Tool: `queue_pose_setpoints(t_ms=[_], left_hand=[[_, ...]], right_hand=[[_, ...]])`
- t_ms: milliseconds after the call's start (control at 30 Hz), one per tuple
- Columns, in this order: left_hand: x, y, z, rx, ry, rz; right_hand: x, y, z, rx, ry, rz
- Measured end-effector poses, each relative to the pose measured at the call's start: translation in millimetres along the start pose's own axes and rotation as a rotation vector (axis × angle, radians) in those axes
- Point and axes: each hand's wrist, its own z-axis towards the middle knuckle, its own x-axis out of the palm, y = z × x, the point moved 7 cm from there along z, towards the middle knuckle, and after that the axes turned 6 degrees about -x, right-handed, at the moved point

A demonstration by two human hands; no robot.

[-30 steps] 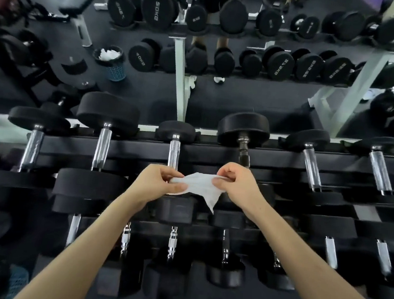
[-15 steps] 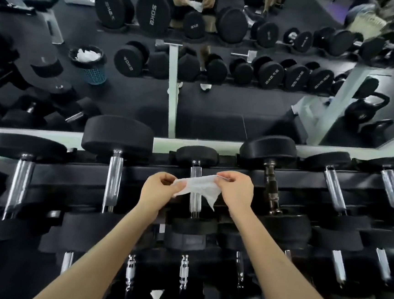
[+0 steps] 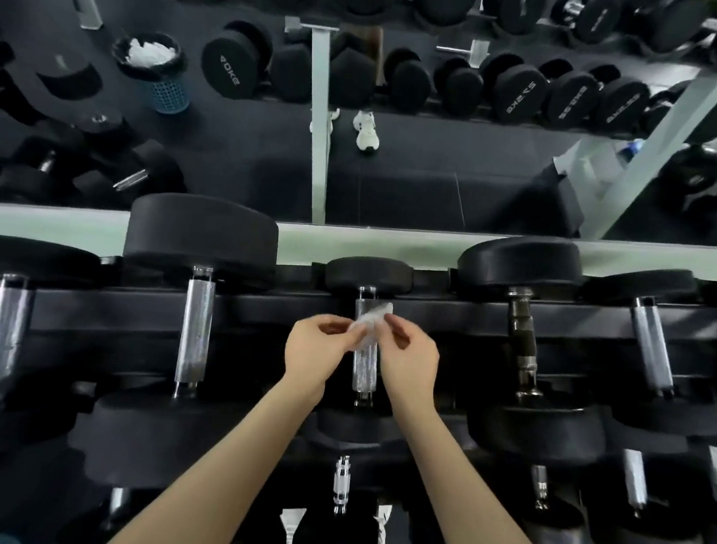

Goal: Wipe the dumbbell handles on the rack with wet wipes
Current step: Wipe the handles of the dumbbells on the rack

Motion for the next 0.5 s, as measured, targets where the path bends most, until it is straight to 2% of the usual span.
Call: queue_pose_setpoints(t_ms=[67,133,267,367,500], left_hand=[[3,9,0,-0.104,0.082,-0.113],[2,13,5,-0.119,0.098,-0.092],[-2,8,12,-0.080,0.012,-0.034],[1,9,15,-0.114,-0.037,-0.056],[6,11,12,-0.198,0.020,-0.173]], right_hand=[[6,-3,-3,0.021,0.067,0.061],[8,-1,-1,0.018,0.087,0.066],[11,5,4,-0.070,0.091,-0.088],[16,7,5,-0.093,0.060,-0.095],[32,6,3,-0.082,0.112,-0.145]])
